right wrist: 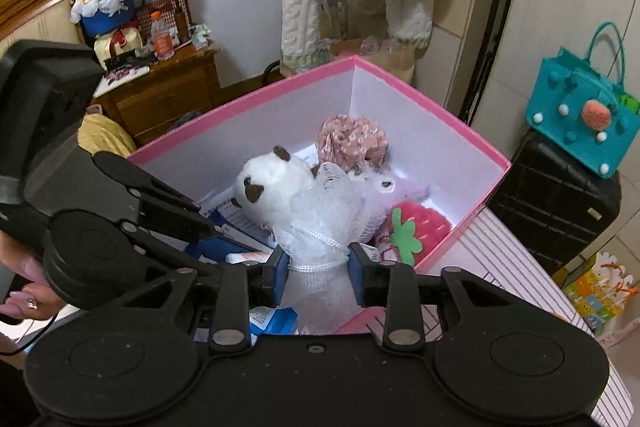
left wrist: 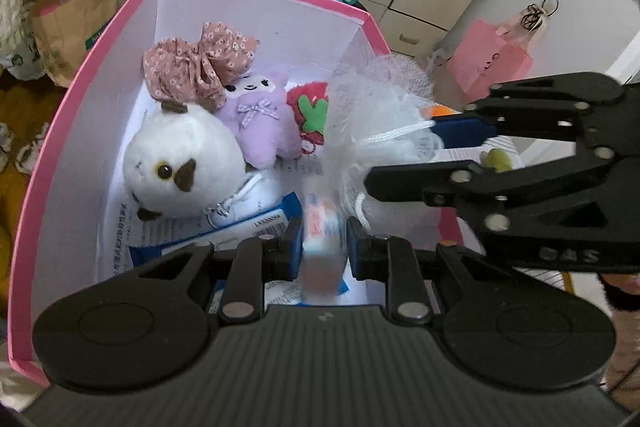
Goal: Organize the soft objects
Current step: 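Lower the tube and mesh sponge into the box and open both grippers, then raise both grippers out of the box and back over the table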
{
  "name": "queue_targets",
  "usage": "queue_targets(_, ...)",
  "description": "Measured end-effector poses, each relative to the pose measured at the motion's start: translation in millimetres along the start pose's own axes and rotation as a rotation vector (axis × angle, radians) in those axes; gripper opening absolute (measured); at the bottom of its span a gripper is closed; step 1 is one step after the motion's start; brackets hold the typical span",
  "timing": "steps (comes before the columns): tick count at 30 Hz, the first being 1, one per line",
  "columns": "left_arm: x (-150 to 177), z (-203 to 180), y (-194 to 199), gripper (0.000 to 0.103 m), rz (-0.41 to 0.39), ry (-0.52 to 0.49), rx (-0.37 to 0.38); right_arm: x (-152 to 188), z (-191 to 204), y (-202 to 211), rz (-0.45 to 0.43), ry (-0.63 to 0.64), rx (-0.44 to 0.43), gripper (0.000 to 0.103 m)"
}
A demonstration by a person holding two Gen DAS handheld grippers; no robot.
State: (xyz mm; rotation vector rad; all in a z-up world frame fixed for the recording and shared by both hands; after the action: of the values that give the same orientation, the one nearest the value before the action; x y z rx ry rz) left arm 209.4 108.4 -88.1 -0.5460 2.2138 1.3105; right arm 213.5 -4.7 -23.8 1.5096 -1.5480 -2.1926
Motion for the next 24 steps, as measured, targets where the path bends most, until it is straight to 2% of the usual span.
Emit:
queue_targets(3,1,-2,5,0.025,0.006,-0.005,0.042,-1,-5,-5,0.014,-0.006,0.012,0.041)
queue_targets(6,3,-7,13,0.025,-0.015,-0.050,0.039,0,-11,-5,0.008,-0.047,0.003,0.047)
queue_targets(10,4,-11,26,0.026,-0.039,-0.096,0.020,4,-15,2,-0.010,-0.098,-0.016,0.047)
queue_targets(17,8,-21,54,0.031,-0.078,-0.191,-0.026,14,-13,38,-0.090,-0.170,-0.043,0.047)
queue_targets(24,14,-36,80,0.035,-0.089,-0.251,-0.045,24,7,80,-0.143,-0.171,-0.032,0.048)
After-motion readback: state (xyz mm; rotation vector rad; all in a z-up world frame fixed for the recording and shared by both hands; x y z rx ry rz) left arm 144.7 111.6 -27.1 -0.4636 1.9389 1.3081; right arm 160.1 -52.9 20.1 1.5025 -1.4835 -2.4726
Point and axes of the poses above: each gripper's, at about its wrist camera, not at the fingertips, and y roughly against the way its jaws point, z to its left, x to its underside, the point moved 2 cm from there along -y, roughly the way its jaws point, and after that the axes turned 4 degrees about -z, right-handed, at the moved point
